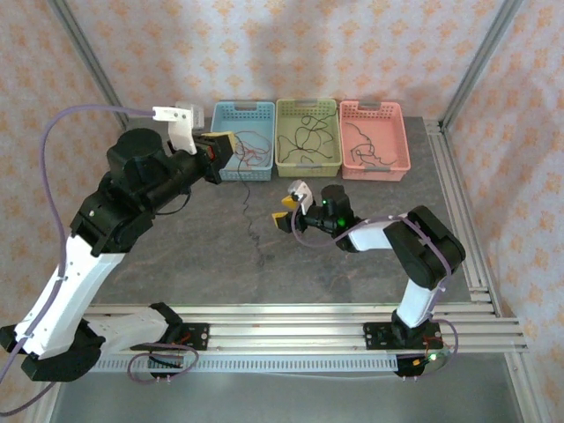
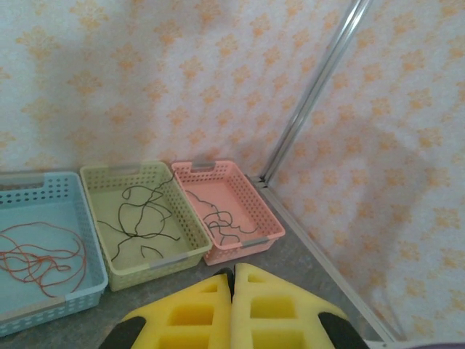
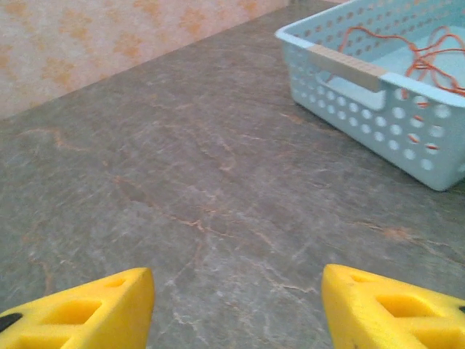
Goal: Untangle the cables
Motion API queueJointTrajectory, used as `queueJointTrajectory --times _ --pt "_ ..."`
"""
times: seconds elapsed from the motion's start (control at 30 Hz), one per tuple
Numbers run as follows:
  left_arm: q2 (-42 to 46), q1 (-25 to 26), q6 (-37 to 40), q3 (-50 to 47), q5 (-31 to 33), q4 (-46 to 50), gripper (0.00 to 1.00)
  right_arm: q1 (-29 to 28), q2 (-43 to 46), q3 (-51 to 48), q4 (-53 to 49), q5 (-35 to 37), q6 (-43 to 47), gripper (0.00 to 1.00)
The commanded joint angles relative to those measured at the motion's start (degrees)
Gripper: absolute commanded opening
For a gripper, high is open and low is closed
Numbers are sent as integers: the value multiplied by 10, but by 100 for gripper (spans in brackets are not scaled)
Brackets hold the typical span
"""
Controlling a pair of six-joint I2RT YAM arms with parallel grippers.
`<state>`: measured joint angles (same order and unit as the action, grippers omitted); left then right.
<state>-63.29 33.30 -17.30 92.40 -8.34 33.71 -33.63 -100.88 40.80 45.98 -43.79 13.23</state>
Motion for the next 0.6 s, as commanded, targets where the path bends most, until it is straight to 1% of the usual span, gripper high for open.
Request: queueJointTrajectory --times 0.0,0.17,0.3,0.43,0.57 --pt "-20 1 -2 13 22 -3 0 -12 3 -5 34 -32 27 63" --pt "-58 1 -3 50 3 -1 0 -25 -7 7 20 -43 35 65" --pt "-87 1 -5 84 -26 7 0 -35 -14 16 7 -34 39 65" --pt "-108 1 -12 113 -63 11 0 -38 -15 19 0 -7 44 63" --pt "-112 1 -16 132 -74 14 0 -39 -6 12 4 40 53 60"
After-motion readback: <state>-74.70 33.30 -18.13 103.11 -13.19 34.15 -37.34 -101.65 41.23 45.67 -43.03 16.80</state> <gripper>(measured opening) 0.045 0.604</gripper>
